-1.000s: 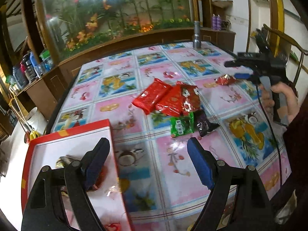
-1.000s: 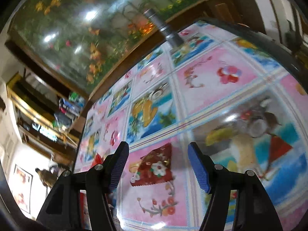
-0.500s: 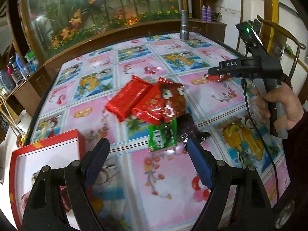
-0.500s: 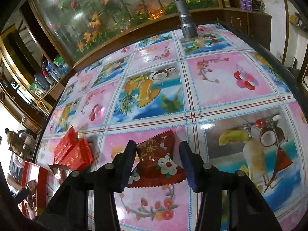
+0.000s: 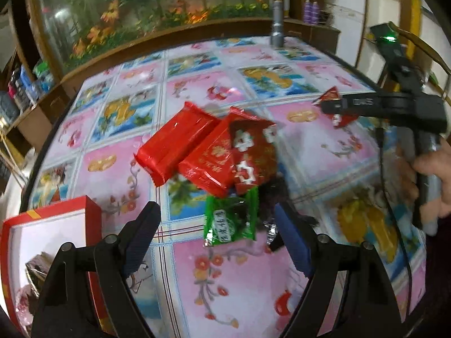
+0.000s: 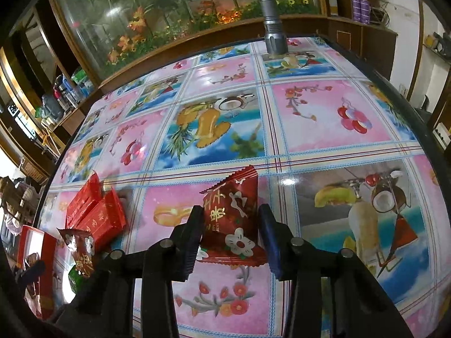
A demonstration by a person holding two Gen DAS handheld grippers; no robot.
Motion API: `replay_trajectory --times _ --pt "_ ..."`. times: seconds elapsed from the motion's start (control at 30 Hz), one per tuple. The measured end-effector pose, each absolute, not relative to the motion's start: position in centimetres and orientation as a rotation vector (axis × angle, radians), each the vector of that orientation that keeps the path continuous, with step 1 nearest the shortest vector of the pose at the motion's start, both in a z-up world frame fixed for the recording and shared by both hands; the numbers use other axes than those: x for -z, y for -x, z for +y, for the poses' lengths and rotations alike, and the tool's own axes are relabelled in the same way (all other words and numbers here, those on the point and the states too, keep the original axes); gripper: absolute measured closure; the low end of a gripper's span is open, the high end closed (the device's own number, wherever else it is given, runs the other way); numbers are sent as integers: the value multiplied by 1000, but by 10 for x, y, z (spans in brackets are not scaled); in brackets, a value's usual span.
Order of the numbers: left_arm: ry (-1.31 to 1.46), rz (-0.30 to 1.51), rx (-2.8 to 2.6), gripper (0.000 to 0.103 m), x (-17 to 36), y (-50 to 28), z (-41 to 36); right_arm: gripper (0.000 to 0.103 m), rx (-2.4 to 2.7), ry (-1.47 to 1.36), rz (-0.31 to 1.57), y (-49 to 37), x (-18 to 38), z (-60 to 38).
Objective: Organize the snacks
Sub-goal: 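Grasp and lift green pack with left gripper while right gripper lifts red flower-print pack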
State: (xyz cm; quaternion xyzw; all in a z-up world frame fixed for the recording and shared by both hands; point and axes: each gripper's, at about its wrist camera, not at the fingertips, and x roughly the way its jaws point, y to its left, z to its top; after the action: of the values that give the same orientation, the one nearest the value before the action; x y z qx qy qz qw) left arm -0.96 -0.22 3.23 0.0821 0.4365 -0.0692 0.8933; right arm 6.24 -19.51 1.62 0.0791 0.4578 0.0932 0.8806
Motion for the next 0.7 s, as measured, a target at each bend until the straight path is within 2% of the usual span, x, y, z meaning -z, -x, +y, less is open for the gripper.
replay_trajectory --times 0.33,0.37,0.47,0.6,0.7 --pt "-141 923 132 21 -17 3 3 61 -189 -156 951 -61 -17 -194" --pt "-136 929 135 23 -16 3 4 61 -186 -144 950 -60 -17 -193" --pt "-100 960 159 43 -10 2 6 60 -180 -115 946 -59 -17 -189" --pt "-65 954 188 51 -11 3 6 60 -174 -71 940 -57 -17 -183" --pt "-55 953 192 52 -12 1 5 60 -168 -25 934 -56 -17 -177"
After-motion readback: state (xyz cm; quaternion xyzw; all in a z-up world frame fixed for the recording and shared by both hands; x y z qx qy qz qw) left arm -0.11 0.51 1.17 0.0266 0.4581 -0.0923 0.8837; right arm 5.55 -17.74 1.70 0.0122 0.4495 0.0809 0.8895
